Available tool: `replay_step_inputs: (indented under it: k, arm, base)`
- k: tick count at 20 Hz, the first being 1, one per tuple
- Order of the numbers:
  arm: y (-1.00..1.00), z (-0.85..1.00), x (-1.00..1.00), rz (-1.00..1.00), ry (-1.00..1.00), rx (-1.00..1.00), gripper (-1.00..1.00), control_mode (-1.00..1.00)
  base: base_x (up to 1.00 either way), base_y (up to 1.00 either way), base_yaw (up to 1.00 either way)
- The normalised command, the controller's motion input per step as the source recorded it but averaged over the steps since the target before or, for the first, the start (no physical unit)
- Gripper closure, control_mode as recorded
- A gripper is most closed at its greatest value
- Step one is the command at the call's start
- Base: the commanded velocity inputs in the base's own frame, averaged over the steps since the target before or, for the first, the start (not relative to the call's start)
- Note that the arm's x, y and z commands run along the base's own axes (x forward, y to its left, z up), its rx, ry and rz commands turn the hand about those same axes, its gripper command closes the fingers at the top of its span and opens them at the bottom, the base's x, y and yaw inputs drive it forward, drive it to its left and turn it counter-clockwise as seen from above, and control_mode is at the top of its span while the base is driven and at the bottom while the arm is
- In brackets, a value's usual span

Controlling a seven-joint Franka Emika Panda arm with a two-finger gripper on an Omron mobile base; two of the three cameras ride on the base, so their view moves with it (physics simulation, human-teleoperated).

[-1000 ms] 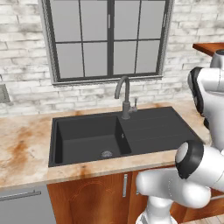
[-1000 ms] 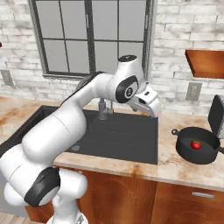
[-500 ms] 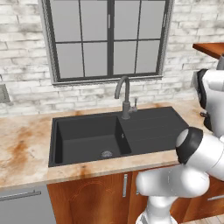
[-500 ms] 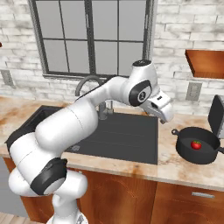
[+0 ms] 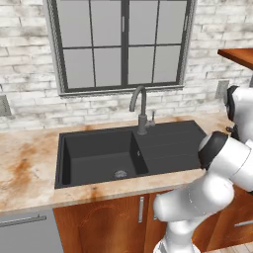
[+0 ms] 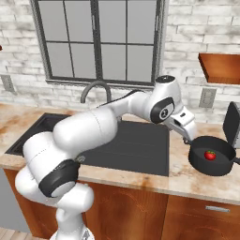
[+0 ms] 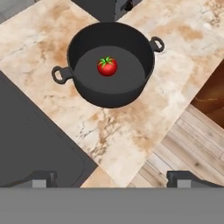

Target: Dump the tomato from the pot into the sink. Then turn on the water and wash the tomato. Then turn off the water and put the tomato back in the pot.

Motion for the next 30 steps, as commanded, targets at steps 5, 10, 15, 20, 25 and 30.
replay_step_inputs:
  k: [5, 10, 15, 20, 25, 30]
  arm:
    - [-0.26, -0.28, 0.30, -0.01, 0.00, 0.00, -1.00, -1.00]
    - [-0.35, -0.23, 0.38, -0.02, 0.04, 0.00, -1.00, -1.00]
    - [-0.51, -0.14, 0.25, -0.02, 0.03, 0.00, -1.00, -1.00]
    - [-0.50, -0.27, 0.29, 0.00, 0.00, 0.03, -1.00, -1.00]
    - [-0.44, -0.21, 0.45, 0.00, 0.00, 0.05, -1.00, -1.00]
    - [-0.52, -0.09, 0.30, 0.00, 0.02, 0.03, -1.00, -1.00]
  base:
    - [0.00, 0.00, 0.00]
    - [0.00, 0.00, 0.00]
    - [0.00, 0.00, 0.00]
    - [0.00, 0.00, 0.00]
    - [0.00, 0.00, 0.00]
    - [0.00, 0.00, 0.00]
